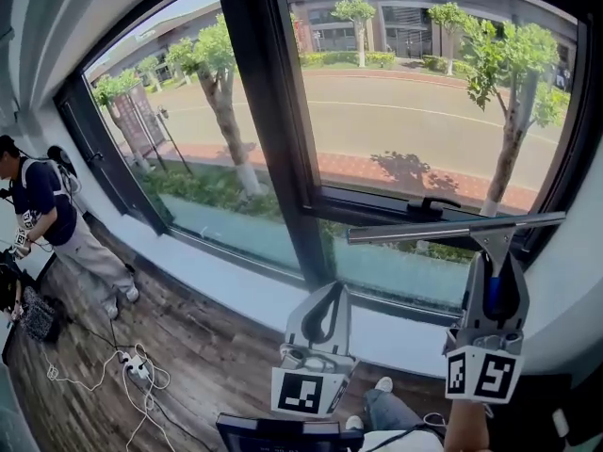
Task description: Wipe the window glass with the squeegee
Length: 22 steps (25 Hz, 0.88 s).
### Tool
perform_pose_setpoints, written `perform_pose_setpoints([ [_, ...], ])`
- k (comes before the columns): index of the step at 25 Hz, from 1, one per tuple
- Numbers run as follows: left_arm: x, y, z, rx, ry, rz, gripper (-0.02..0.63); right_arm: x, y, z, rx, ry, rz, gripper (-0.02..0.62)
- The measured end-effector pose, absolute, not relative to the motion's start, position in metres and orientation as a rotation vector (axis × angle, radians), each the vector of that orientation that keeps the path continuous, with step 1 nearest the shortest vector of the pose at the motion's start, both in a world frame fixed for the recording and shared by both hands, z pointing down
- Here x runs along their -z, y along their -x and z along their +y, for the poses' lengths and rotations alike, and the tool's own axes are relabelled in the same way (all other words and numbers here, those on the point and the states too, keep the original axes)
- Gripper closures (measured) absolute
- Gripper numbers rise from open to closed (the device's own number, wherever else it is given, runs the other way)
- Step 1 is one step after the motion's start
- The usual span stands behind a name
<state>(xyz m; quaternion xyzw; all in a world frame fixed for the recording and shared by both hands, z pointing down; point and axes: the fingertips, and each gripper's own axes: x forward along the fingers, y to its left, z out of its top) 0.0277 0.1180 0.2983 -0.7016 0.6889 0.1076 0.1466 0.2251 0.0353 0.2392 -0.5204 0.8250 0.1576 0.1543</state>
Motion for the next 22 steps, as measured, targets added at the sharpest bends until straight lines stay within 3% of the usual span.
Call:
perform_pose_setpoints([
  [7, -0.295, -0.014, 0.046, -0.318, 2.048, 1.959, 0.604, -0.239, -0.220, -0.031, -0.435, 1.535, 2.324, 0.446],
  [22, -0.287, -0.059, -0.113, -0.355, 2.210, 1.750, 0.604, -0.245, -0.265, -0.154, -0.412, 1.728, 2.193, 0.446],
])
